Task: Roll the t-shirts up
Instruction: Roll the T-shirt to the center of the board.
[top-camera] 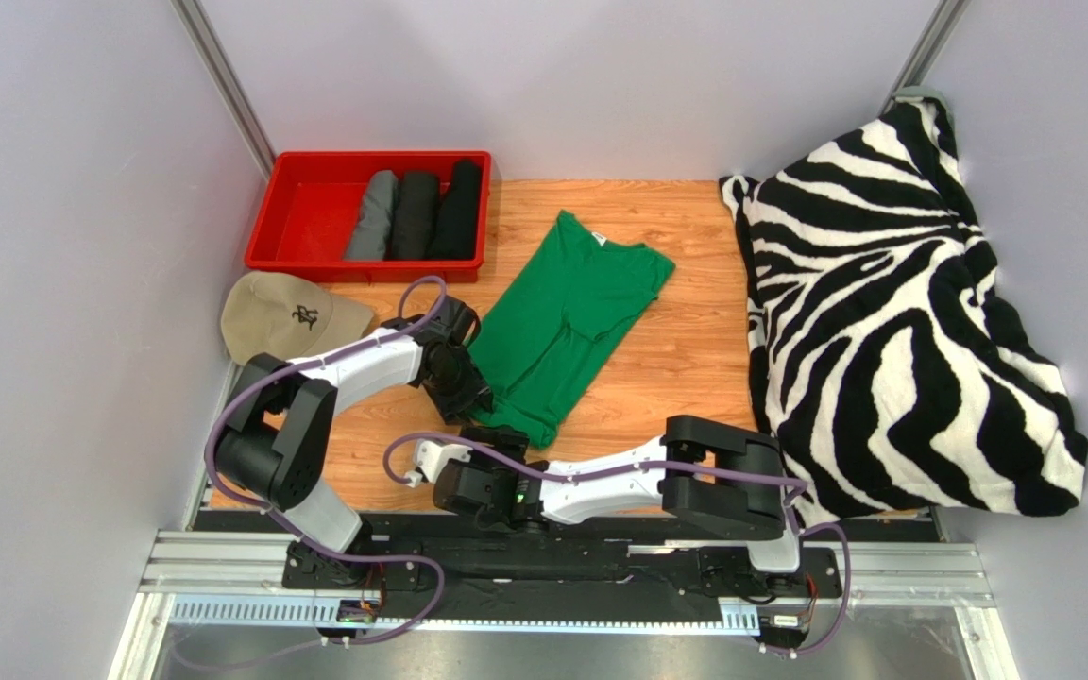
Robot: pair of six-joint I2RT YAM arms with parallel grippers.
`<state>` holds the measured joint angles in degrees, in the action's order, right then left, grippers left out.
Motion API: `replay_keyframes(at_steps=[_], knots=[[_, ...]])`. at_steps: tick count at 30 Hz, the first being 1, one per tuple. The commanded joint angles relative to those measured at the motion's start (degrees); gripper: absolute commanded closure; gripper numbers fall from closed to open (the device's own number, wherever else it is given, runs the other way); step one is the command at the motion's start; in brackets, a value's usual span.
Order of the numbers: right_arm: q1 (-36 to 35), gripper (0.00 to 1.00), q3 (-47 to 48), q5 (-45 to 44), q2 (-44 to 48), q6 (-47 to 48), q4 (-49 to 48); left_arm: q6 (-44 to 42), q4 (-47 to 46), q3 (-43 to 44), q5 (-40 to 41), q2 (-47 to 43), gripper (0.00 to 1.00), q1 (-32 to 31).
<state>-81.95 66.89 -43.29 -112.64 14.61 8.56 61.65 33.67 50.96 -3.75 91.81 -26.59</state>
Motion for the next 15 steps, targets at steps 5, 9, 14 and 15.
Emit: replay_keyframes(at_steps=[5,9,14,15], knots=[[2.8,0.37,1.2,0.2,-2.2,3.0,-2.7,-3.1,1.9,-0.9,1.4,2.3,0.49,1.1],[3.8,0.39,1.6,0.8,-3.5,3.1,-2.6,-3.3,1.8,-0.9,1.2,2.3,0.49,1.1],[5.4,0.48,1.3,3.5,-3.1,2.3,-2.5,-3.9,1.6,-1.1,0.8,1.9,0.49,1.3],[5.7,0.51,1.4,4.3,-2.9,2.1,-2.4,-4.0,1.4,-1.3,0.6,1.8,0.49,1.4]])
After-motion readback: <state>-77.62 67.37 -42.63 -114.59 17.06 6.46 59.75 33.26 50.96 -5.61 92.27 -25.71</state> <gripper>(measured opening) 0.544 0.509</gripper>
